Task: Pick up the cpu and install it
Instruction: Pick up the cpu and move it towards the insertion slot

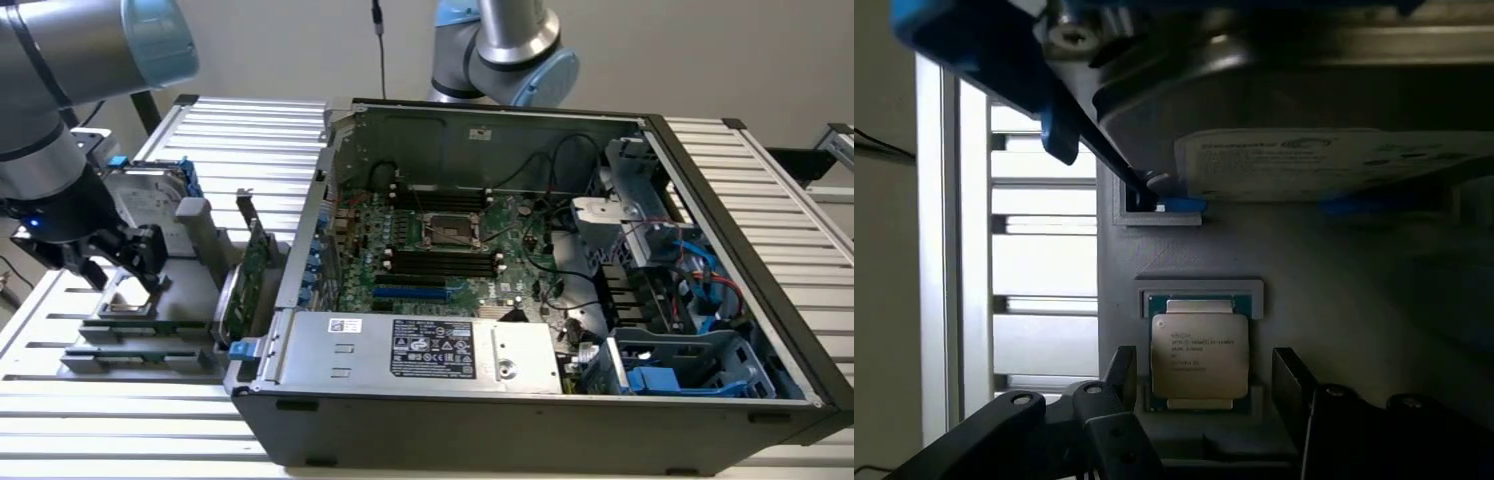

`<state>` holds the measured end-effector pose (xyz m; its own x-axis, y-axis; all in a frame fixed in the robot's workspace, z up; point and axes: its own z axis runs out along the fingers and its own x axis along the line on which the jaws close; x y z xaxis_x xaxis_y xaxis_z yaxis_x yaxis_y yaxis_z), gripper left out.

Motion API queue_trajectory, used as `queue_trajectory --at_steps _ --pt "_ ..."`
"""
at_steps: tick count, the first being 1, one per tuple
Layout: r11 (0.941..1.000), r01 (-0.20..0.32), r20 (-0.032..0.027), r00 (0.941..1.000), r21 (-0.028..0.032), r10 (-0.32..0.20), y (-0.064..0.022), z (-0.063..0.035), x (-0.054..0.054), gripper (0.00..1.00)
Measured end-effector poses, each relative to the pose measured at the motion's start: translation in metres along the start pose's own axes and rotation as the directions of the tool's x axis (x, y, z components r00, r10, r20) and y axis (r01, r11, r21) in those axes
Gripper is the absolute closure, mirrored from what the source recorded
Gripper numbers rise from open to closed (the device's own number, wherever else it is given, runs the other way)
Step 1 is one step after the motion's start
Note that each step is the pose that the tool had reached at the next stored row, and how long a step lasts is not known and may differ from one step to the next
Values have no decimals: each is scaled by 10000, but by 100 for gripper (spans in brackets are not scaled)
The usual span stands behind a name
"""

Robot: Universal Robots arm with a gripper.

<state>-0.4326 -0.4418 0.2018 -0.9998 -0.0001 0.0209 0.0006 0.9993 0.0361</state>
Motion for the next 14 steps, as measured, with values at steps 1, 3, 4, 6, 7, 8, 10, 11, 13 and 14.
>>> queue_trajectory --at_steps 1,3,4,6,7,8,10,11,13,14 --pt "10000 0 -2 10000 0 0 -1 13 0 35" --pt "10000 0 -4 10000 1 0 -2 37 0 35" --pt "10000 0 -5 10000 2 0 -3 50 -1 35" --pt "10000 1 -8 10000 1 -1 -4 69 -1 35" --pt "10000 1 -11 10000 1 -1 -4 80 -1 35" --pt "10000 1 -12 10000 1 -1 -4 91 -2 35" --pt "10000 2 -14 10000 1 -2 -5 112 -2 35" --pt "10000 2 -14 10000 1 -2 -5 123 -2 35" --pt "10000 2 -16 10000 2 -2 -6 138 -2 35" --pt "10000 2 -18 10000 2 -2 -6 145 -3 35"
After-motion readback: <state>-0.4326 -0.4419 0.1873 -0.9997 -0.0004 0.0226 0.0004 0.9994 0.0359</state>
